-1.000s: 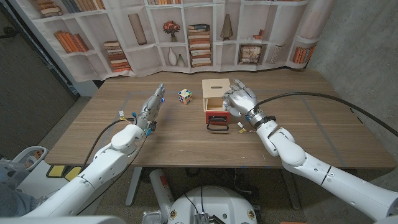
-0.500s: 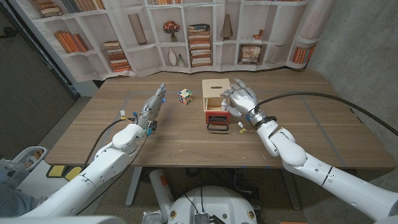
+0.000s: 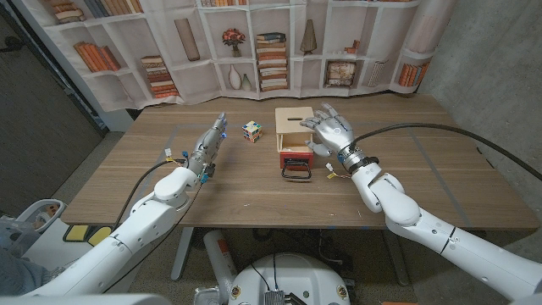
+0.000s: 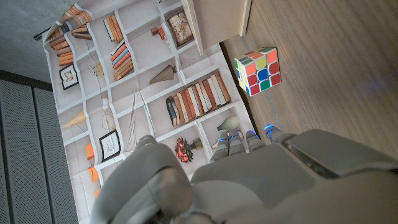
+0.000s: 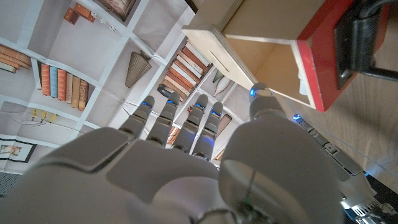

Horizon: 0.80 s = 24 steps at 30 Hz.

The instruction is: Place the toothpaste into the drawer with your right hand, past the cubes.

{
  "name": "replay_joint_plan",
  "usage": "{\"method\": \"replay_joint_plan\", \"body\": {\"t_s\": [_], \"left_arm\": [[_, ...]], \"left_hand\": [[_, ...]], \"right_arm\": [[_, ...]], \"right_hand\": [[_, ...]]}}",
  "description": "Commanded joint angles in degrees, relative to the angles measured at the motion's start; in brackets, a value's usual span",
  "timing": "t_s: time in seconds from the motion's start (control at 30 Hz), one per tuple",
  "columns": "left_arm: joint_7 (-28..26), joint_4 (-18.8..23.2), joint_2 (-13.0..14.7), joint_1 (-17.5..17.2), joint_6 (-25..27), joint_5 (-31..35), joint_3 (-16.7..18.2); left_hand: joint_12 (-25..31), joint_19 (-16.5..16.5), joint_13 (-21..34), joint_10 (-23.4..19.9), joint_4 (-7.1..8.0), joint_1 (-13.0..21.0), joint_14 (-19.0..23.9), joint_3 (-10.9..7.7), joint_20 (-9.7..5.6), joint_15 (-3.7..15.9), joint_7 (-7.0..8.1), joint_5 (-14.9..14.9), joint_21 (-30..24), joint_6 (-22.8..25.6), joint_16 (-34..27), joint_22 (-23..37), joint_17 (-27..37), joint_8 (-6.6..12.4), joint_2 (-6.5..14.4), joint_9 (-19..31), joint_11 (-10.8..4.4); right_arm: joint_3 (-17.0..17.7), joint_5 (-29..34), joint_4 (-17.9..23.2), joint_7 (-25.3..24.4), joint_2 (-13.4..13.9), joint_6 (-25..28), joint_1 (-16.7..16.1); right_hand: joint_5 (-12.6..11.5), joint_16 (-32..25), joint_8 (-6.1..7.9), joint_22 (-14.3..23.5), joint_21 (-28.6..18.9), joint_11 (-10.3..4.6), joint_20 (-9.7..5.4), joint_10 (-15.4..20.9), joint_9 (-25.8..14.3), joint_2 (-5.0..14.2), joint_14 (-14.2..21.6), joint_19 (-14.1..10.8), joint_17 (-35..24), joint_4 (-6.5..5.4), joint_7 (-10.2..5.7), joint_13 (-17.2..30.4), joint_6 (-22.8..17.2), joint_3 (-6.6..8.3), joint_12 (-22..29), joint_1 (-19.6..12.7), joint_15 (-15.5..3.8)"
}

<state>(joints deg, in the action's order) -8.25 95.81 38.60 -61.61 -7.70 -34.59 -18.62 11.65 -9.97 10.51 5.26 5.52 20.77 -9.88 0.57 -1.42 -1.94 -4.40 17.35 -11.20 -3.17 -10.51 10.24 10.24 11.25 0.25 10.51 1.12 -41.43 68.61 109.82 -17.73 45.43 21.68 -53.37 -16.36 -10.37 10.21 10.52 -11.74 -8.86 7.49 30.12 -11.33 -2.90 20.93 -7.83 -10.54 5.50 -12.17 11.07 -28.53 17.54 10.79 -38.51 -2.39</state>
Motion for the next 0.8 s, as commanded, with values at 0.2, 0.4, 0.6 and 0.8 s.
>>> {"method": "replay_joint_plan", "body": {"t_s": [0.2, 0.4, 0.6, 0.8], "left_arm": [[0.68, -0.46, 0.19, 0.68, 0.27, -0.12, -0.12], [1.23, -0.89, 0.23, 0.8, 0.2, -0.48, -0.11], [1.47, -0.7, 0.64, 0.54, 0.26, -0.69, 0.1], [1.68, -0.16, 1.2, 0.18, 0.37, -0.85, 0.37]], "left_hand": [[-0.05, -4.99, 0.19, 0.13, -0.01, 0.05, -1.18, 0.4, 0.58, -0.1, -0.11, -0.01, -0.16, 0.25, -0.16, 0.17, 0.12, 0.05, 0.66, 0.19, -0.22], [-0.04, -5.01, 0.19, 0.11, -0.01, 0.07, -1.16, 0.46, 0.61, -0.08, -0.09, -0.02, -0.17, 0.28, -0.17, 0.17, 0.12, 0.06, 0.7, 0.19, -0.29], [-0.04, -5.0, 0.19, 0.1, -0.01, 0.1, -1.13, 0.51, 0.64, -0.12, -0.14, -0.03, -0.18, 0.3, -0.18, 0.17, 0.12, 0.07, 0.74, 0.19, -0.22], [-0.04, -4.97, 0.19, 0.12, -0.01, 0.13, -1.16, 0.56, 0.61, -0.16, -0.14, -0.05, -0.2, 0.27, -0.17, 0.17, 0.12, 0.06, 0.81, 0.19, -0.07]], "right_arm": [[2.62, -5.87, 2.01, -1.95, 0.04, -1.01, -1.61], [2.7, -6.04, 2.1, -3.1, -0.26, -0.79, -1.92], [4.1, -9.84, 3.37, -3.73, -0.42, -1.73, -2.87], [6.05, -14.56, 4.68, -4.48, -0.64, -3.33, -3.32]], "right_hand": [[-0.37, -0.08, 0.78, 0.32, -0.11, 0.87, 1.37, -0.62, -0.3, -0.11, -0.72, -0.42, -0.36, -1.58, -0.34, 0.26, -0.63, -0.55, 0.65, 2.56, 0.68], [-0.43, -0.27, 1.19, 0.33, -0.25, 1.04, 1.02, -0.67, -0.3, -0.03, -0.55, -0.79, -0.35, -1.86, -0.12, 0.27, -1.46, -0.71, 0.87, 3.17, 0.22], [-0.45, -0.36, 1.26, 0.34, -0.19, 0.83, 0.51, -0.61, -0.31, 0.03, -0.39, -0.65, -0.34, -1.98, -0.11, 0.28, -1.63, -0.77, 1.01, 3.45, 0.15], [-0.46, -0.4, 1.28, 0.35, -0.2, 1.15, 0.0, -0.8, -0.31, 0.18, -0.37, -0.69, -0.34, -2.17, -0.02, 0.28, -1.68, -0.82, 1.05, 3.78, 0.22]]}}
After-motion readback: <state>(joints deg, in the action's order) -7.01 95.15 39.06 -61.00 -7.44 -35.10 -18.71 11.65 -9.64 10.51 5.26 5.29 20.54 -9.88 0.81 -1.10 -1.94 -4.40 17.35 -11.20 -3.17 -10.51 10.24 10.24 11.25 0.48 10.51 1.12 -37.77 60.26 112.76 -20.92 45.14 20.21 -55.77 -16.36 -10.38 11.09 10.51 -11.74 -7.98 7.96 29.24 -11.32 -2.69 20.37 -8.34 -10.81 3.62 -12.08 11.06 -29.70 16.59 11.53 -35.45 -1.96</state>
